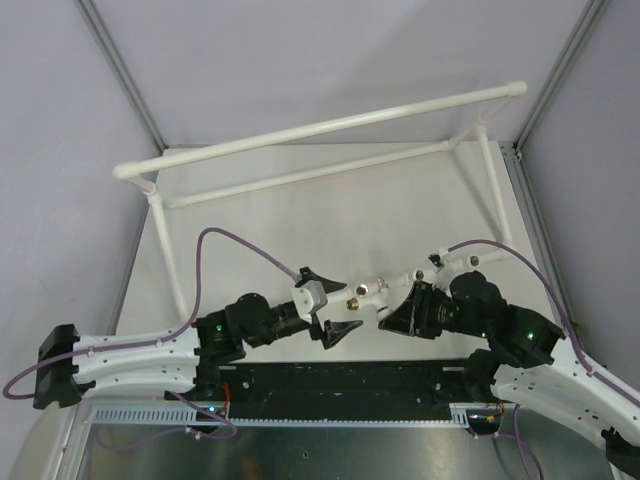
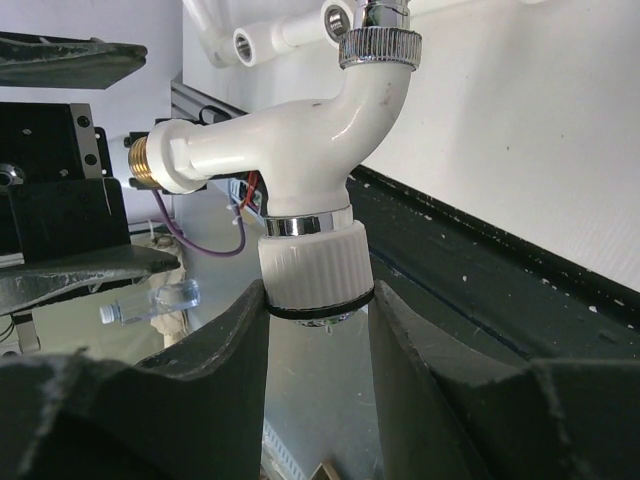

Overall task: Install the water faucets
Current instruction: Pick up the water faucet from the center of the board.

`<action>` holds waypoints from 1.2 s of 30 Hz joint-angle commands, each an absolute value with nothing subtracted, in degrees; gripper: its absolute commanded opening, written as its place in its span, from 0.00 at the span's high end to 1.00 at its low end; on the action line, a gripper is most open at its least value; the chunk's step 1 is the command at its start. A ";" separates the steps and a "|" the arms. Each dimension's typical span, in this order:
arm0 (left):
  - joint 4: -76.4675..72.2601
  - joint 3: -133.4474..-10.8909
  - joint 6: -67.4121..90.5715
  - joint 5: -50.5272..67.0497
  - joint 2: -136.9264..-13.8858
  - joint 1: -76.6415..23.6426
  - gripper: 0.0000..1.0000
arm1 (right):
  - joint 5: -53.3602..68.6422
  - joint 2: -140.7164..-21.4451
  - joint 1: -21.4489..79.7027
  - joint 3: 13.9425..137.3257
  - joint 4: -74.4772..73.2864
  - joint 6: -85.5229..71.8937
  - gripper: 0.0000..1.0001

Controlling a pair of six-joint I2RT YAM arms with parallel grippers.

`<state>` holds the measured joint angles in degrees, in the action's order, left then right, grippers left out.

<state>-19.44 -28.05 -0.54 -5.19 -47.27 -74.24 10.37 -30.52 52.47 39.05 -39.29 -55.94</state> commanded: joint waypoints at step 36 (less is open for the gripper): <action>-19.37 -36.14 -1.90 -0.63 -56.05 -75.28 0.48 | 9.51 -27.51 54.84 41.47 -38.14 -58.16 1.00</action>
